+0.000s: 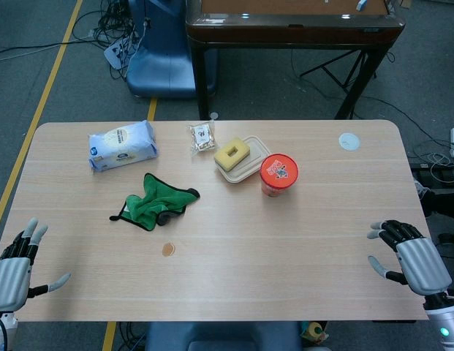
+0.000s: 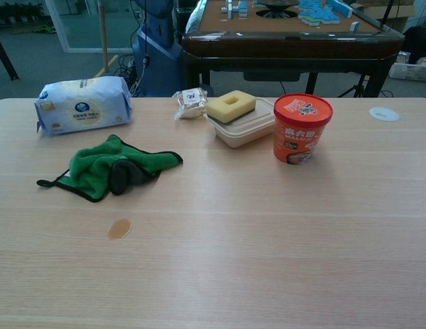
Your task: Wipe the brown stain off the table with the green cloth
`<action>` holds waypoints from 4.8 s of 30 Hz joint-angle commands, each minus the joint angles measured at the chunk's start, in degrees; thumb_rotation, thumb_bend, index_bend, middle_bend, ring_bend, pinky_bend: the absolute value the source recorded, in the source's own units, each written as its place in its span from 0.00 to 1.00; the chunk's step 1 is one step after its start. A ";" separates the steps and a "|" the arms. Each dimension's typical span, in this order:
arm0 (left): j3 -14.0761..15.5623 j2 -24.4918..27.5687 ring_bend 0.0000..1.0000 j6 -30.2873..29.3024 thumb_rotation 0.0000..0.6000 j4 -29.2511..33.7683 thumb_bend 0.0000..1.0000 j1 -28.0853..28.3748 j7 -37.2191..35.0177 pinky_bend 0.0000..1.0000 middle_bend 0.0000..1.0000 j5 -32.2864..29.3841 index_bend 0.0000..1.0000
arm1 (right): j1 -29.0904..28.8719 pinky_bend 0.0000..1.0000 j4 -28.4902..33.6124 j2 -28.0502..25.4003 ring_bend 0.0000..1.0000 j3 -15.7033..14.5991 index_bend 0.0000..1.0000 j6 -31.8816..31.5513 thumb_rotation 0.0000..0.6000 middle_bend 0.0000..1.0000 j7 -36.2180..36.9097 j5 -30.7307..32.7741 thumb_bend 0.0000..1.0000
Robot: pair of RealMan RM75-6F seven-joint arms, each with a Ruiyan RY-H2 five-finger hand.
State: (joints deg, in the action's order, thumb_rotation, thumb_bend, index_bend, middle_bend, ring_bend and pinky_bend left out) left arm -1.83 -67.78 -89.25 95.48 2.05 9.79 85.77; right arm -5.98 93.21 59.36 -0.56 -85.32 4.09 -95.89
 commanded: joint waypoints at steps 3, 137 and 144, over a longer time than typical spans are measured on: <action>0.17 0.14 0.09 -0.62 1.00 -0.17 0.02 -0.54 -0.60 0.22 0.00 0.23 0.08 | 0.19 0.26 0.37 -0.26 0.23 -0.02 0.38 -0.58 1.00 0.31 -0.21 -0.27 0.37; 13.05 -22.37 0.67 38.02 1.00 -32.06 0.25 44.14 -33.55 0.97 0.65 13.81 0.64 | 3.18 0.26 4.09 -3.44 0.23 -0.04 0.38 -0.77 1.00 0.31 -4.30 2.53 0.37; 11.95 -23.59 0.67 38.13 1.00 -30.51 0.25 44.42 -29.42 0.96 0.65 13.29 0.64 | 3.23 0.26 3.89 -3.31 0.23 -0.02 0.38 -0.76 1.00 0.31 -4.10 2.63 0.37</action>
State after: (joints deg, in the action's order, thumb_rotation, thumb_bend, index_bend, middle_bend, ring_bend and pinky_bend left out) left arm 10.55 -90.80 -51.14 65.38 46.39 -21.09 99.23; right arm -2.75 97.10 56.04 -0.58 -86.11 0.00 -93.26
